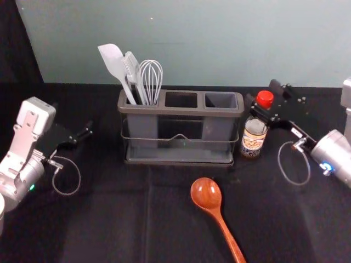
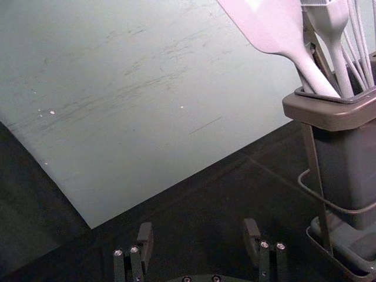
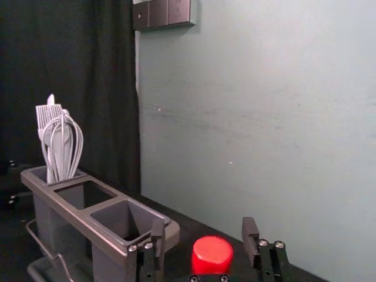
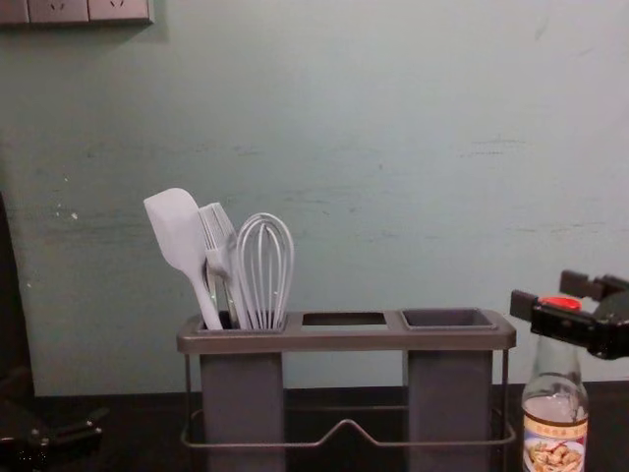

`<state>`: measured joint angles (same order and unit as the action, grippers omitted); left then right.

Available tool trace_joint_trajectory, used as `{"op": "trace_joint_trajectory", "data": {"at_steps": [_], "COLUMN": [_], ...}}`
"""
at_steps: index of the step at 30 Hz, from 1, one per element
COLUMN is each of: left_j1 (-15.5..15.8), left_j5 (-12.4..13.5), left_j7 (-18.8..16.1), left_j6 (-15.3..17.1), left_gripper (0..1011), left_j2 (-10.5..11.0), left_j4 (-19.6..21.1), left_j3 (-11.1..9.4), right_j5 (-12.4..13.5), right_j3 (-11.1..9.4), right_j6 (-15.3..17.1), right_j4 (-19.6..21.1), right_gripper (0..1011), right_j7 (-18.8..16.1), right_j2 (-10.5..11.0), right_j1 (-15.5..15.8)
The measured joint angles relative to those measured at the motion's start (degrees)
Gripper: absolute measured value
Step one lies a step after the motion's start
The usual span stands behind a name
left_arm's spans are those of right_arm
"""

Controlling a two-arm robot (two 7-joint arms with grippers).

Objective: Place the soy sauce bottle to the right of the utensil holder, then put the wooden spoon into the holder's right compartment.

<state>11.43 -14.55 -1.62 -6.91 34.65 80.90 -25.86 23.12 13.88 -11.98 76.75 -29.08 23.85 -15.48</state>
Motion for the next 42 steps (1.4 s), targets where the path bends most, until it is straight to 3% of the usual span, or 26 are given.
{"op": "trace_joint_trajectory", "data": {"at_steps": [4,8,17,23,30,36,42], "left_j1": [0.0,0.0,0.0,0.0,0.0,0.0,0.0], "left_j5": [0.0,0.0,0.0,0.0,0.0,0.0,0.0], "left_j7": [0.0,0.0,0.0,0.0,0.0,0.0,0.0], "left_j6": [0.0,0.0,0.0,0.0,0.0,0.0,0.0], "left_gripper": [1005,1005,1005,1005,1005,1005,1005], "left_j2": [0.0,0.0,0.0,0.0,0.0,0.0,0.0], "left_j4": [0.0,0.0,0.0,0.0,0.0,0.0,0.0], "left_j3": [0.0,0.0,0.0,0.0,0.0,0.0,0.0], "right_j5": [-1.7,-2.4,-3.4,-4.7,-7.8,-9.0,-9.1], "right_j3": [-1.2,-2.2,-4.8,-5.3,-4.0,-1.5,1.0], "right_j6": [1.5,2.3,4.7,9.1,16.8,17.7,18.0], "right_j4": [4.8,8.1,17.8,24.0,30.5,31.7,30.3], "right_gripper": [941,1002,1003,1002,1002,1003,1002], "right_j7": [3.3,5.0,7.5,8.9,9.9,7.8,6.8], "right_j2": [1.2,1.7,3.1,4.5,7.2,8.3,7.5], "right_j1": [2.5,4.6,11.7,16.8,22.1,23.7,24.0]}}
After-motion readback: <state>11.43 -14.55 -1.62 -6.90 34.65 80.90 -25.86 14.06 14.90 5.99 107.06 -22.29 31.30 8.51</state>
